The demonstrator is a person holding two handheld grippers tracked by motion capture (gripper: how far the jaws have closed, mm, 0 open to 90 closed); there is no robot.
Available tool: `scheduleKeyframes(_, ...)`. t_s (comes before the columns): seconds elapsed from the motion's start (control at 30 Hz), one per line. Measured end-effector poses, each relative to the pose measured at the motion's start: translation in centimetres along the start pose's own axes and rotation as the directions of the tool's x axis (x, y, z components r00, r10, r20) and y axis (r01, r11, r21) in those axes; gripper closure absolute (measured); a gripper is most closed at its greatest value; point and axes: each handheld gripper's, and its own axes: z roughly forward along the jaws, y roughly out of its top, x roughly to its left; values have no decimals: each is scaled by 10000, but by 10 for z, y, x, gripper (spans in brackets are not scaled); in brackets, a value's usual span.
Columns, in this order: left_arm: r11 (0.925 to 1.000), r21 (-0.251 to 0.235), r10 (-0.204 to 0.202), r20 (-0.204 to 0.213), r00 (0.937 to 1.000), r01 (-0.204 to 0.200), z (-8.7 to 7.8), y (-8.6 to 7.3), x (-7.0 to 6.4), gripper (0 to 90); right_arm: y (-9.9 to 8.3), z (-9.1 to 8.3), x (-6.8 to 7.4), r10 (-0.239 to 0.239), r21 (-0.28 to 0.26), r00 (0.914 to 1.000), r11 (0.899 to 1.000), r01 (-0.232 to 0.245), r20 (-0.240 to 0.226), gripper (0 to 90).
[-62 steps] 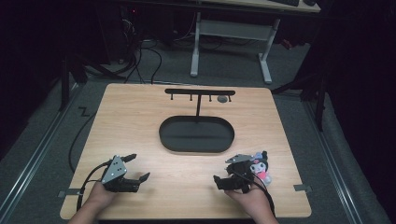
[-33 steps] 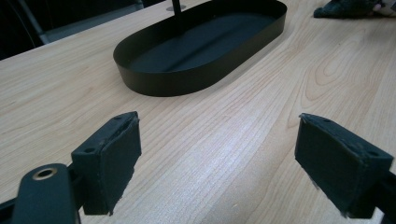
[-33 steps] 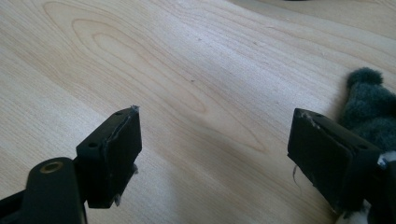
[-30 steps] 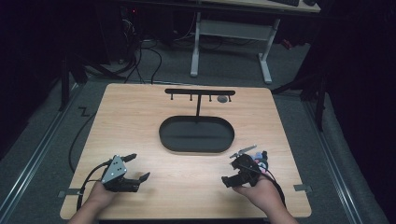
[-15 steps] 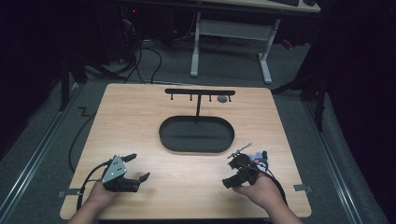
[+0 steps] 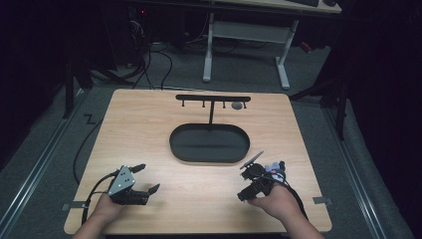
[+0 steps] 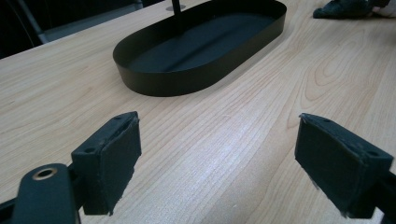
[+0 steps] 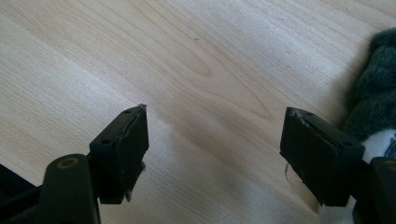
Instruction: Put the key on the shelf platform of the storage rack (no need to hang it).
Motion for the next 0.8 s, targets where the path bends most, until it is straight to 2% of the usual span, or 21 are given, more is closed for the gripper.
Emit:
scheduleKeyframes(0.3, 10000, 18, 3, 10, 10000, -3, 0, 0, 0, 154, -2, -9, -6, 90, -96, 9999, 9999, -90, 71, 236)
scheduleKeyframes(0.4, 10000, 14, 3, 8, 10000, -3, 0, 0, 0, 154, -5, -14, -13, 72, -228, 9999, 9997, -68, 150, 237)
scheduleKeyframes(0.43, 10000, 15, 3, 6, 10000, -3, 0, 0, 0, 154, -6, -16, -14, 295, -168, 9994, 9994, -292, 191, 237)
scheduleKeyframes(0.8, 10000, 29, 2, 5, 10000, -2, 0, 0, 0, 154, -21, -33, -32, 673, -336, 9966, 9973, -657, 472, 245)
